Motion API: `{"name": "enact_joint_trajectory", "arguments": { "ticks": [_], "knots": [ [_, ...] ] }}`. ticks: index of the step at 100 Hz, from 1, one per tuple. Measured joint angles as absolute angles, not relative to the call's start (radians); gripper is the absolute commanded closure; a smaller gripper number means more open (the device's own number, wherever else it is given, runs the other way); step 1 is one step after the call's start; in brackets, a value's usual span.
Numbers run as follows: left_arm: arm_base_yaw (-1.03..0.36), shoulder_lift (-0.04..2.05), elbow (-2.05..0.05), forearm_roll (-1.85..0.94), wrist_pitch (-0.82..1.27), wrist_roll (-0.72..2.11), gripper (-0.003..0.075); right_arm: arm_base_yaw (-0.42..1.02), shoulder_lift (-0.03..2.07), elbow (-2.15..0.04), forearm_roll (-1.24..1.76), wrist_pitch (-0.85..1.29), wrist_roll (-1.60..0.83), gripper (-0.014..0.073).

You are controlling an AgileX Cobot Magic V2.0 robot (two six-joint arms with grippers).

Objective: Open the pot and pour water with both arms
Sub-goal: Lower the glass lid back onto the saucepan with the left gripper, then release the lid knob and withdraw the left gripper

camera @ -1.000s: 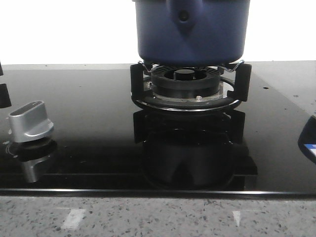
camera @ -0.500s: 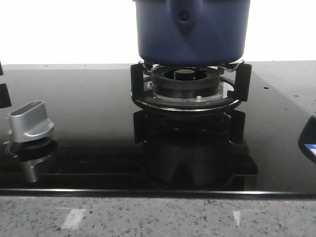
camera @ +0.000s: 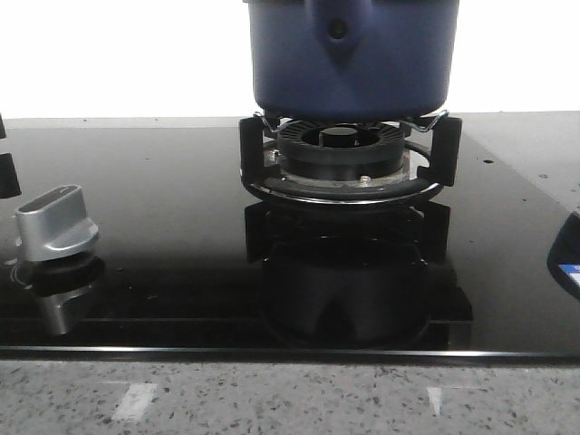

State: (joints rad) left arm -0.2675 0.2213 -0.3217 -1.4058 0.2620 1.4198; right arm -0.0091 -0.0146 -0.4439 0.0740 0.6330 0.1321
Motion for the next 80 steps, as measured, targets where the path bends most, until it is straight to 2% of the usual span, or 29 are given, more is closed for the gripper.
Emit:
{"name": "enact_joint_trajectory", "arguments": {
  "ticks": [27, 38, 48, 65, 80],
  "knots": [
    [-0.267, 0.221, -0.322, -1.406, 0.26, 1.42, 0.074, -0.009, -0.015, -0.444, 0.074, 0.633, 0.132, 0.0668],
    [-0.267, 0.221, -0.322, -1.294, 0.258, 1.364, 0.074, -0.009, -0.015, -0.444, 0.074, 0.633, 0.132, 0.0668],
    [-0.267, 0.221, -0.321, -0.99, 0.24, 1.004, 0.074, -0.009, -0.015, -0.444, 0.074, 0.633, 0.132, 0.0668],
    [-0.267, 0.221, -0.287, -0.223, 0.183, 0.218, 0.0741, -0.009, -0.015, -0.444, 0.074, 0.633, 0.132, 0.0668],
    [-0.263, 0.192, -0.169, -0.04, 0.009, 0.009, 0.074, -0.009, -0.015, -0.444, 0.074, 0.633, 0.132, 0.0668]
  ]
}}
